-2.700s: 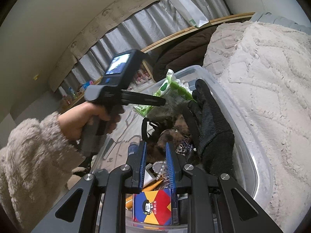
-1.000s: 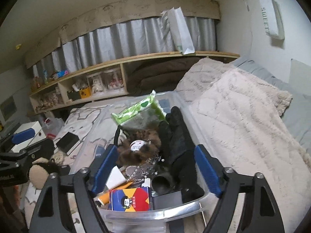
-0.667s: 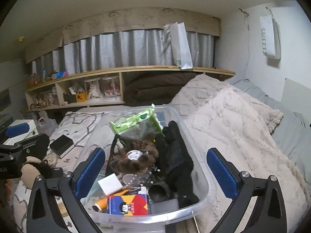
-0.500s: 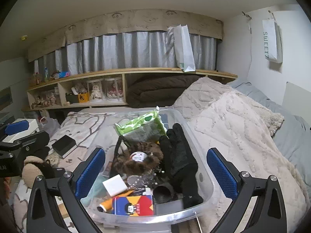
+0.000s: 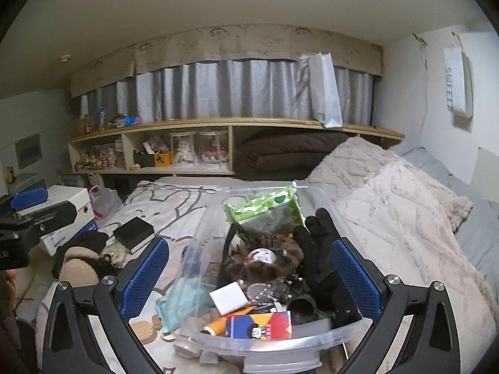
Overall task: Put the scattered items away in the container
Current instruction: 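Move both tools back from the box toward the items on the bed, then lower the left gripper toward the wooden oval paddle while the right approaches the white charger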
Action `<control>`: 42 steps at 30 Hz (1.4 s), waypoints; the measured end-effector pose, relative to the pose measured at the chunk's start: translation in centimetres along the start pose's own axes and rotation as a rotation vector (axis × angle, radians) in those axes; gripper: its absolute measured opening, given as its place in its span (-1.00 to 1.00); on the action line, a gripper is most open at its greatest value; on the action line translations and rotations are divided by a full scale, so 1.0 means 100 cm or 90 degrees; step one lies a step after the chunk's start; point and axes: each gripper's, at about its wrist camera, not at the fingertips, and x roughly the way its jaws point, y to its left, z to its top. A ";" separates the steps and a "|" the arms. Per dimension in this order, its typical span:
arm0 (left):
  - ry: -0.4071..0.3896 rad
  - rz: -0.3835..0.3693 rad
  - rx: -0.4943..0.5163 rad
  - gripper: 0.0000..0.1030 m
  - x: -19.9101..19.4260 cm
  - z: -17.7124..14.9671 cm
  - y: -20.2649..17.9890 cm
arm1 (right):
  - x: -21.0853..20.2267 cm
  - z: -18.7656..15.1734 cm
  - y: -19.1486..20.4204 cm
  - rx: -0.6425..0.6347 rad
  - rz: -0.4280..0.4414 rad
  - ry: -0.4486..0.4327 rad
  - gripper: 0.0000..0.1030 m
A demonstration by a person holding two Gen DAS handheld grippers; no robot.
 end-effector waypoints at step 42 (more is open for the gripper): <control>0.130 0.084 -0.059 0.99 0.024 -0.182 0.102 | 0.029 -0.155 0.108 -0.012 0.087 0.179 1.00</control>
